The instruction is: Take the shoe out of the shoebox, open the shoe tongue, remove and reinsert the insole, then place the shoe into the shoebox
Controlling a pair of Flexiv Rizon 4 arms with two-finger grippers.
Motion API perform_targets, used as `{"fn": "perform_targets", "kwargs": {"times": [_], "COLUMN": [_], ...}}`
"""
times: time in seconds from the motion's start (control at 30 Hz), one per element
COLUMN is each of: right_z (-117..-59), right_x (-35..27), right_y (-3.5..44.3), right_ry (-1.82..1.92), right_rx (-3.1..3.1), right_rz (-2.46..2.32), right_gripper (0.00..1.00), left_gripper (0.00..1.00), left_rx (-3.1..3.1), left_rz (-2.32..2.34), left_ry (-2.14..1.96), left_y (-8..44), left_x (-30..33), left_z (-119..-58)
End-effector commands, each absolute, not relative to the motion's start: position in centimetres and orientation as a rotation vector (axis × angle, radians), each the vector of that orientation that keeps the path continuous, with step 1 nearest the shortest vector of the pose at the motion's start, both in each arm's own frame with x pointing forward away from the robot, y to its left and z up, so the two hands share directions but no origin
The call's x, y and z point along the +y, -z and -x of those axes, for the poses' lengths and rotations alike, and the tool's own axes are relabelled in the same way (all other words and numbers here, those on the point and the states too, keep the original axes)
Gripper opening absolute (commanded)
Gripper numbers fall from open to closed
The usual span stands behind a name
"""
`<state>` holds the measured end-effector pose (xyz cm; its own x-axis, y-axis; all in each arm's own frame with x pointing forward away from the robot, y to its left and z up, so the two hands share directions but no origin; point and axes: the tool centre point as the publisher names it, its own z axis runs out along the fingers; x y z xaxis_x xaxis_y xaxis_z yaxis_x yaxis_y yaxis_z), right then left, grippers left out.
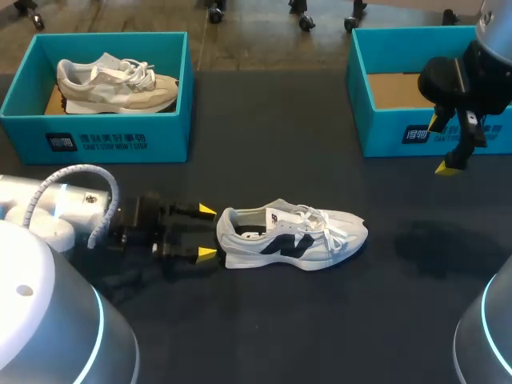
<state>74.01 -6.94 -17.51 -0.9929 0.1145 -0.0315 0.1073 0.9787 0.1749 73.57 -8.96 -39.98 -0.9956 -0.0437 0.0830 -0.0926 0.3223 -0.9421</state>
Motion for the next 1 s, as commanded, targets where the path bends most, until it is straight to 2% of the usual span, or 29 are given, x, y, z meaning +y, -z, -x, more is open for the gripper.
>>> {"fn": "perform_targets", "kwargs": {"times": [0.03, 1.0], "right_z": [-74.1, -74.1], "right_x": [-6.8, -6.8], "right_y": [17.5, 17.5], "right_ry": [-0.264, -0.264], "right_rx": [3.086, 3.086], "right_rz": [-0.175, -0.175], "right_gripper": [1.00, 1.00], "left_gripper": [1.00, 1.00], "left_rx": [-2.529, -2.567], "left_rz": [-0.133, -0.090], "left_ry": [-1.781, -1.734], "left_y": [40.1, 41.8], "left_x": [-9.6, -14.5], "left_z": [-73.6, -73.4]}}
